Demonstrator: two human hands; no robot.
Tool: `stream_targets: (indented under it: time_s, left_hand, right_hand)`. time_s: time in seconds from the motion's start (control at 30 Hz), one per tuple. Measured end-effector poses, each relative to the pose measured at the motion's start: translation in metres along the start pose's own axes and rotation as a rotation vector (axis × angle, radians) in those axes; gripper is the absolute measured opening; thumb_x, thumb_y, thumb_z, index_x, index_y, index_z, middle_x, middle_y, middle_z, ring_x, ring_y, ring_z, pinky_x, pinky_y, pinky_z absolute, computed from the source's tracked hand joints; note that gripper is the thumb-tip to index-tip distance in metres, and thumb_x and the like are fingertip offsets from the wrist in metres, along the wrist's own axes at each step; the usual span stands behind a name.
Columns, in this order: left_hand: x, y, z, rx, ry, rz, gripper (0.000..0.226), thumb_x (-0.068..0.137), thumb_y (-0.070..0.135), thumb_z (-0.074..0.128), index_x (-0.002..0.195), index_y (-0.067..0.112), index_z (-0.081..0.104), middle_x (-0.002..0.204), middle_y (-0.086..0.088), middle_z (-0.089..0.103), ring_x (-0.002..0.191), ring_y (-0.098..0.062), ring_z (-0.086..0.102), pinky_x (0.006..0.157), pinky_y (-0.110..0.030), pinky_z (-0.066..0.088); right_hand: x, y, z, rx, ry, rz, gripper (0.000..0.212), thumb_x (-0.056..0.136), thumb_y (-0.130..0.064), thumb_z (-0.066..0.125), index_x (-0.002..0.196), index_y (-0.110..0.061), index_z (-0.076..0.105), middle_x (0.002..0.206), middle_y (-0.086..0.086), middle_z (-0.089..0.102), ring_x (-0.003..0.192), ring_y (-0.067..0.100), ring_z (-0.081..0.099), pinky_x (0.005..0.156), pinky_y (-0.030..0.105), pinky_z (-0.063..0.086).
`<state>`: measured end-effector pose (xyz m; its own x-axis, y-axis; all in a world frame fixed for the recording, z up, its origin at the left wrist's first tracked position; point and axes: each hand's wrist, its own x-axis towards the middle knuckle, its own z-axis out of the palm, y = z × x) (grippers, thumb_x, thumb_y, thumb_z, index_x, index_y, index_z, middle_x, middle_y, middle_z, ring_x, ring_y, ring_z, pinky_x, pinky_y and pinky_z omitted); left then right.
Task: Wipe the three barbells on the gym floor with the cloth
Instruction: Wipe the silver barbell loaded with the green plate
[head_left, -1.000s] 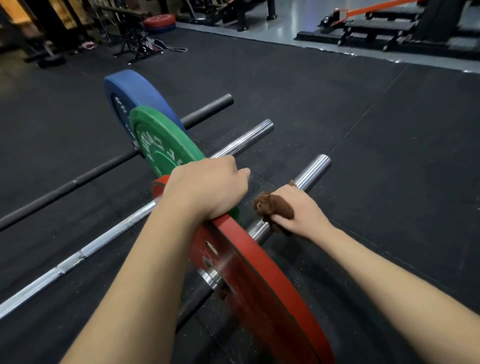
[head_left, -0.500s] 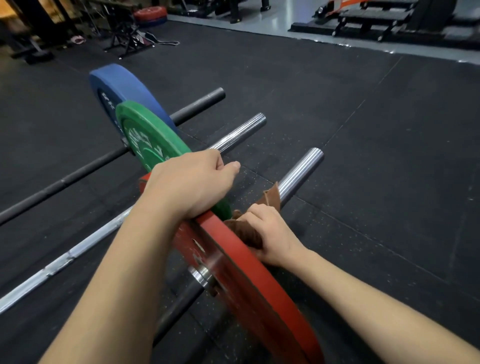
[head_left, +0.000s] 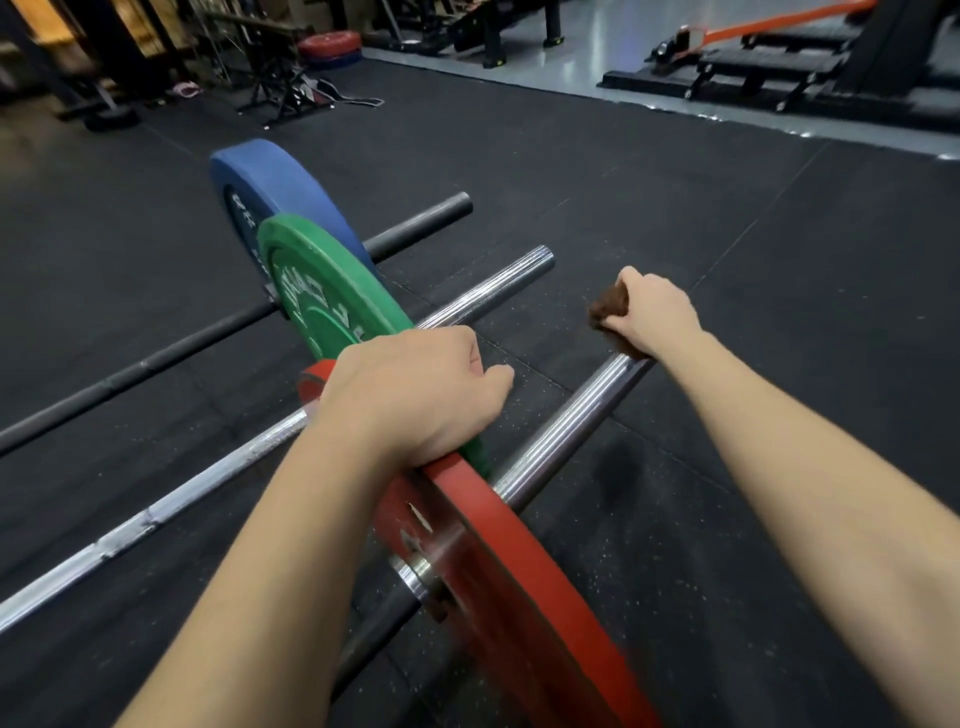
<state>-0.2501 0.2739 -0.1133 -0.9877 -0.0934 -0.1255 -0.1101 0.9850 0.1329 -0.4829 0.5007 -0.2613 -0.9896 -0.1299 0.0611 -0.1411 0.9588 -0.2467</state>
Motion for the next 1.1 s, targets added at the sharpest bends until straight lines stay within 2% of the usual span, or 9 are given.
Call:
stream_targets:
  time_s: [0.13,0.23,0.37,0.5,0.6,0.7,0.8,0.93,1.1]
  left_hand:
    - [-0.001,0.0,0.0,0.0,0.017,0.023,0.039,0.097,0.06,0.038,0.083,0.025,0.049,0.082,0.009,0.062,0.087,-0.022,0.059,0.076,-0.037,0.038]
    - [-0.001,-0.001,0.0,-0.005,0.015,0.028,0.036,0.097,0.057,0.039,0.083,0.026,0.049,0.082,0.009,0.062,0.086,-0.021,0.059,0.074,-0.037,0.036]
    - [-0.001,0.001,-0.002,0.003,0.0,0.027,0.033,0.097,0.054,0.039,0.084,0.026,0.049,0.084,0.009,0.062,0.088,-0.021,0.058,0.075,-0.037,0.037]
    - [-0.006,0.005,-0.003,0.009,-0.003,0.02,0.032,0.098,0.052,0.037,0.083,0.026,0.047,0.083,0.009,0.06,0.087,-0.022,0.057,0.075,-0.037,0.035]
    - [-0.01,0.01,-0.003,0.022,0.006,0.031,0.033,0.098,0.052,0.035,0.082,0.025,0.045,0.084,0.008,0.059,0.088,-0.024,0.055,0.075,-0.037,0.036]
    - [-0.011,0.013,-0.003,0.033,-0.003,0.027,0.035,0.099,0.052,0.034,0.084,0.023,0.047,0.086,0.007,0.059,0.089,-0.025,0.056,0.077,-0.037,0.037]
    - [-0.01,0.012,-0.004,0.031,-0.014,0.005,0.037,0.099,0.052,0.032,0.086,0.022,0.049,0.089,0.007,0.062,0.092,-0.025,0.057,0.078,-0.038,0.037]
    - [-0.006,0.008,-0.006,-0.005,-0.038,-0.022,0.037,0.1,0.052,0.032,0.086,0.023,0.05,0.097,0.005,0.063,0.099,-0.027,0.057,0.084,-0.039,0.039]
    - [-0.006,0.007,-0.008,-0.032,-0.03,-0.042,0.032,0.1,0.048,0.031,0.089,0.026,0.051,0.099,0.005,0.062,0.101,-0.028,0.055,0.087,-0.04,0.039]
  right_hand:
    - [0.021,-0.003,-0.01,-0.148,-0.3,-0.011,0.053,0.072,-0.079,0.065,0.095,-0.032,0.061,0.106,0.002,0.066,0.101,0.029,0.061,0.089,0.042,0.055]
    - [0.025,-0.005,-0.014,-0.109,-0.408,-0.062,0.07,0.064,-0.091,0.058,0.096,-0.03,0.069,0.098,-0.003,0.067,0.097,0.025,0.062,0.091,0.039,0.053]
    - [0.015,-0.023,-0.005,-0.157,-0.492,-0.124,0.074,0.073,-0.091,0.049,0.099,-0.025,0.069,0.095,-0.001,0.065,0.094,0.025,0.063,0.089,0.038,0.052]
    - [0.001,-0.044,0.014,-0.19,-0.592,-0.184,0.07,0.074,-0.089,0.05,0.091,-0.023,0.066,0.089,-0.002,0.064,0.085,0.021,0.064,0.082,0.036,0.052]
    - [0.002,-0.049,0.015,-0.16,-0.676,-0.188,0.073,0.073,-0.087,0.054,0.095,-0.02,0.069,0.094,0.0,0.068,0.087,0.021,0.066,0.087,0.037,0.054]
    - [0.011,-0.046,0.006,-0.154,-0.647,-0.163,0.069,0.073,-0.085,0.055,0.091,-0.02,0.07,0.096,0.001,0.07,0.087,0.022,0.068,0.092,0.04,0.054]
    - [0.004,-0.05,0.006,-0.182,-0.618,-0.165,0.067,0.072,-0.082,0.055,0.095,-0.021,0.071,0.098,0.001,0.069,0.089,0.022,0.066,0.086,0.037,0.053]
    - [-0.027,-0.078,0.022,-0.028,-0.715,-0.307,0.068,0.071,-0.086,0.055,0.083,-0.021,0.07,0.086,-0.003,0.071,0.082,0.018,0.067,0.078,0.034,0.053]
    - [-0.048,-0.083,0.03,0.142,-0.683,-0.401,0.068,0.076,-0.082,0.058,0.072,-0.014,0.066,0.074,-0.001,0.07,0.076,0.022,0.068,0.075,0.035,0.053]
